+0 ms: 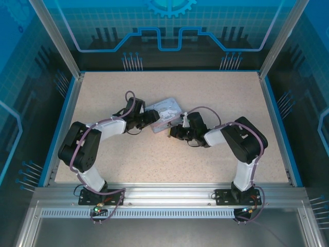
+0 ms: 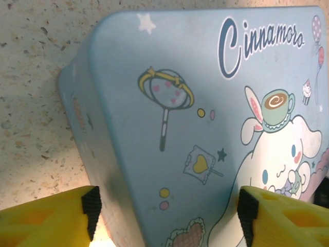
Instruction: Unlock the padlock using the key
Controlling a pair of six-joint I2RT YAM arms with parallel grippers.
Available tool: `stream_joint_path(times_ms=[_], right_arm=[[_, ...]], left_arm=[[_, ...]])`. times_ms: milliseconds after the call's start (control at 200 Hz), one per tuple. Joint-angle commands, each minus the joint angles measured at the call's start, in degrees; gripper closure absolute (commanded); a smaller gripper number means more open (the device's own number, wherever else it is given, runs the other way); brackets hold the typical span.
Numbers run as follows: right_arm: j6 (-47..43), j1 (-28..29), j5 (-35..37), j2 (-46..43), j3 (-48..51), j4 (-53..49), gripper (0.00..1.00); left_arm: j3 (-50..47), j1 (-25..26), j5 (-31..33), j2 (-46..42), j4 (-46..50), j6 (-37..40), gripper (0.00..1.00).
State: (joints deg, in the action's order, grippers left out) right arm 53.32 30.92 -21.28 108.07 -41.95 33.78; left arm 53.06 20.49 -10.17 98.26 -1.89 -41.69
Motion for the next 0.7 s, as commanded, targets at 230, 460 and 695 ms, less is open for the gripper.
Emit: stream_joint_path(times_ms=[230,460,695], right_arm=[[23.39,-0.70,6.42,7.42,4.54,23.31,1.00],[24.07,-2.68,7.99,5.13,3.59,22.89,1.00],[18.70,-11.22,2.54,0.28,0.71,9.21,1.00]], left_arm=[[-4.21,1.92,-1.96,6.24,6.89,-1.05,0.39],[-3.95,1.92,-2.08,8.11,7.17,-0.94,0.44],[-2.88,1.92,-2.17,10.65,7.08,-0.80,0.48]])
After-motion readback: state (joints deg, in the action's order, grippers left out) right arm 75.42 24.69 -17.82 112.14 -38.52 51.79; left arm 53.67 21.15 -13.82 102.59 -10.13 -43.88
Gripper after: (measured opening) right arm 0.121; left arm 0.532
